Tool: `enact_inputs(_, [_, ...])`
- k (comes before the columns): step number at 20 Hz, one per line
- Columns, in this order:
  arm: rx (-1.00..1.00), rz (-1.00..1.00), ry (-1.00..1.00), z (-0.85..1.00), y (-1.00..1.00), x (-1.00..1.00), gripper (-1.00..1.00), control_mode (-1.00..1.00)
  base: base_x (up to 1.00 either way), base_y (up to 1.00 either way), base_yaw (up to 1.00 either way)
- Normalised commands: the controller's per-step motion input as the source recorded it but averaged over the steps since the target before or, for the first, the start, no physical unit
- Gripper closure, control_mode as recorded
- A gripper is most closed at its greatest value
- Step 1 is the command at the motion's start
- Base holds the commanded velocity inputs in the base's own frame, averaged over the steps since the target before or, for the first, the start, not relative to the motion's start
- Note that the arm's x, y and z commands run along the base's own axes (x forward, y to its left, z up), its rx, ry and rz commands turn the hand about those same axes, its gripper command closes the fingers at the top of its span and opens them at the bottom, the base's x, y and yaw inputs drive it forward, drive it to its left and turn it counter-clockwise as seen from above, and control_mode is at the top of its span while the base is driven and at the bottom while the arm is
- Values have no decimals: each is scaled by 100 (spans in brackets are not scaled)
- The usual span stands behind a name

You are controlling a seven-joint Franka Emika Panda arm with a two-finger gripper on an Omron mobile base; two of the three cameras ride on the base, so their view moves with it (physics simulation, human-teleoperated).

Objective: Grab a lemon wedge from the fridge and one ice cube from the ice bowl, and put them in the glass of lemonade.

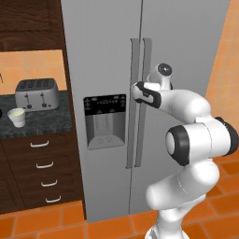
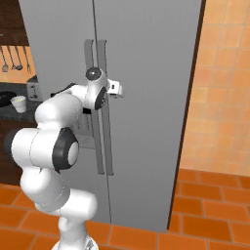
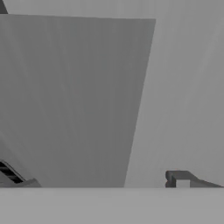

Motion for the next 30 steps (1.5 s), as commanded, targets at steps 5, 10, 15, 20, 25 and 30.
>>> enact_inputs(5, [0,2,0,0,0,14,100,-100,0,0,0])
enact_inputs(10, [0,1,0,0,0,4,100,-100,0,0,0])
enact_inputs(15, [0,-1,0,3,-49,-22,100,-100,0,0,0])
enact_inputs(20, [6,-9,0,0,-93,-60,100,-100,0,0,0])
enact_inputs(25, [6,-9,0,0,-100,-68,100,-100,0,0,0])
enact_inputs(30, [6,-10,0,0,-100,-73,100,-100,0,0,0])
